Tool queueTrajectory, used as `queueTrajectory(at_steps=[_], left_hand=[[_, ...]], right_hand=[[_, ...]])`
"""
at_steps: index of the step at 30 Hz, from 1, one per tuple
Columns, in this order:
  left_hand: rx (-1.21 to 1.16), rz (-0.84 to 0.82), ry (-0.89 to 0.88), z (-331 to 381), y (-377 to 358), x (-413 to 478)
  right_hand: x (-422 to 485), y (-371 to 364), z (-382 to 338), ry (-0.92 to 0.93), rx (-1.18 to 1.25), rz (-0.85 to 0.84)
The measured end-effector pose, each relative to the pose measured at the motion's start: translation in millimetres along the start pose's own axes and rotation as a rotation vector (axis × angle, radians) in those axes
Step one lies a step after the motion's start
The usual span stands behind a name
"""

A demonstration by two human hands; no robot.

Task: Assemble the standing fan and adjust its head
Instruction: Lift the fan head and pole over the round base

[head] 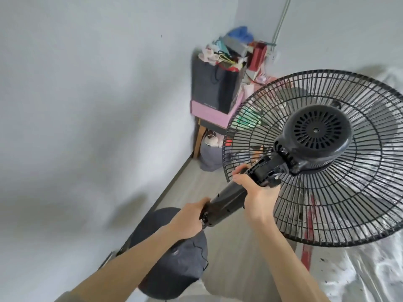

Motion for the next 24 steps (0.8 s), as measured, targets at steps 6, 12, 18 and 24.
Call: queueTrajectory(at_steps=[6,12,18,24], left_hand=[[-0.083,0.071,0.202,-56,46,43],[0.051,0.099,0.377,-114,88,61],[0.225,0.027,0.436,-122,114,102],[0.371,-0.007,0.588,-135,121,160]], right_hand=[[74,-31,-20,0.051,-0.044,0.082],[128,-54,-16,0.025,0.108,0.115],[186,-65,18,-0.026,0.148,0.096],[260,-56,65,-0.167,-0.079,-0.03]])
Point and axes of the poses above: each hand's wrist, its own x-axis towards the middle knuckle, its own y-axis out of the back of the hand, z = x × y, the point moved 8 cm from there along x, towards the middle knuckle, and after that the axes turned 7 degrees about -y, right-handed, at the moved point
